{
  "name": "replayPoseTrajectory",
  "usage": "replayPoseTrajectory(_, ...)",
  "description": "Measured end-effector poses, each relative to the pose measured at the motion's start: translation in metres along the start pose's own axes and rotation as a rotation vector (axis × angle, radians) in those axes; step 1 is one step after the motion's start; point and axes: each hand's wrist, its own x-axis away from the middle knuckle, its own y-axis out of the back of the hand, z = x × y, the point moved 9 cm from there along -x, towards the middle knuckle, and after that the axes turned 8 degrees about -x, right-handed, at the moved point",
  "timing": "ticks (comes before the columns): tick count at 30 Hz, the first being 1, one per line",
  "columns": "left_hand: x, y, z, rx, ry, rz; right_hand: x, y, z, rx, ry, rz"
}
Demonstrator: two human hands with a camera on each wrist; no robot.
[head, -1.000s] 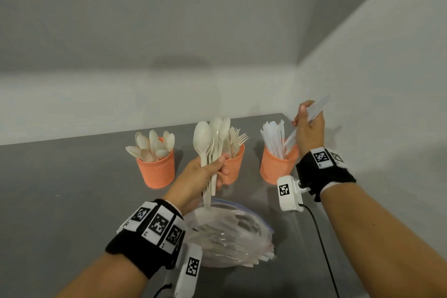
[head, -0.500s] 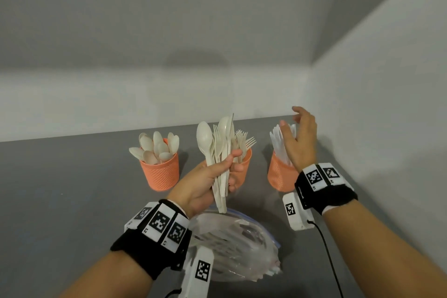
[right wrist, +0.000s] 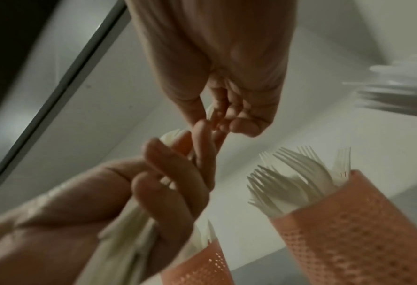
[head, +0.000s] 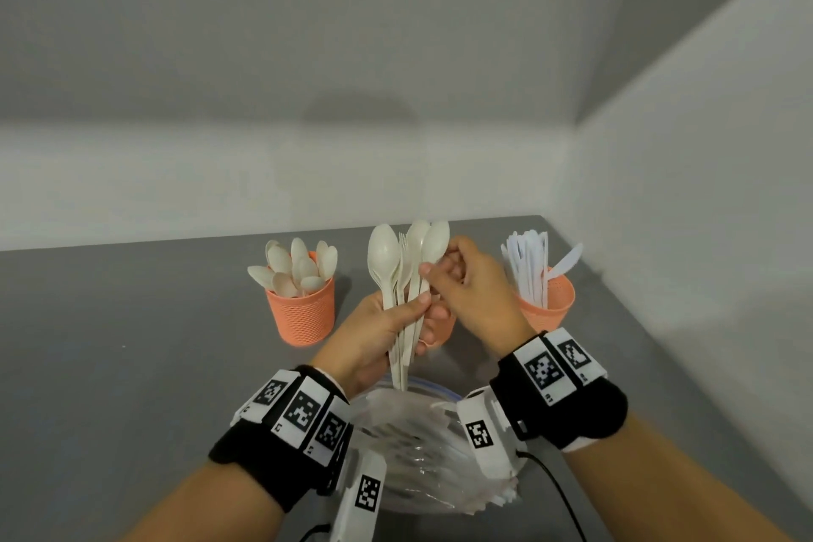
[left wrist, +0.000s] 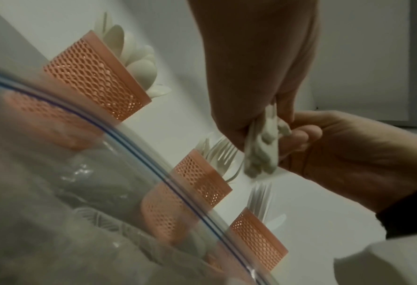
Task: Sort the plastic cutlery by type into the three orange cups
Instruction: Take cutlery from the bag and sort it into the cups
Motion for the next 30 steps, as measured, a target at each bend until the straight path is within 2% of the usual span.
replayPoseTrajectory(3,0.002,0.006,-0.002,-0.077,-0.02,-0.066,0.008,0.008,0.012,0.053,0.098,-0.156)
replayPoseTrajectory(4,0.003,0.006,-0.004,-0.1,-0.035,-0.071,0.01,0.005,0.018,0.062,0.125,-0.148)
replayPoseTrajectory(6,0.006,0.001,-0.007,-0.128,-0.052,-0.041,0.012,-0.01,0.019,0.093,0.113,-0.035)
replayPoseTrajectory(10,0.01,-0.003,-0.007,-0.077,-0.031,0.055,0.014,-0.028,0.008,0.067,-0.014,0.149)
replayPoseTrajectory(14,0.015,-0.001,-0.005,-0.047,-0.025,0.142,0.021,-0.035,0.007,-0.15,-0.122,0.261)
replayPoseTrajectory(16,0.018,-0.002,-0.006,-0.036,-0.022,0.175,0.024,-0.034,0.008,-0.213,-0.143,0.251)
replayPoseTrajectory(19,0.019,-0.001,-0.008,-0.049,-0.019,0.156,0.03,-0.038,0.012,-0.326,-0.176,0.279)
replayPoseTrajectory(23,0.021,-0.002,-0.008,-0.093,-0.022,0.138,0.032,-0.039,0.014,-0.31,-0.162,0.255)
replayPoseTrajectory(27,0.024,-0.004,-0.004,0.021,0.001,0.154,0.031,-0.033,0.008,-0.408,-0.231,0.192)
replayPoseTrajectory(30,0.023,0.001,0.001,0.106,0.056,0.108,0.029,-0.024,0.003,-0.55,-0.269,0.129)
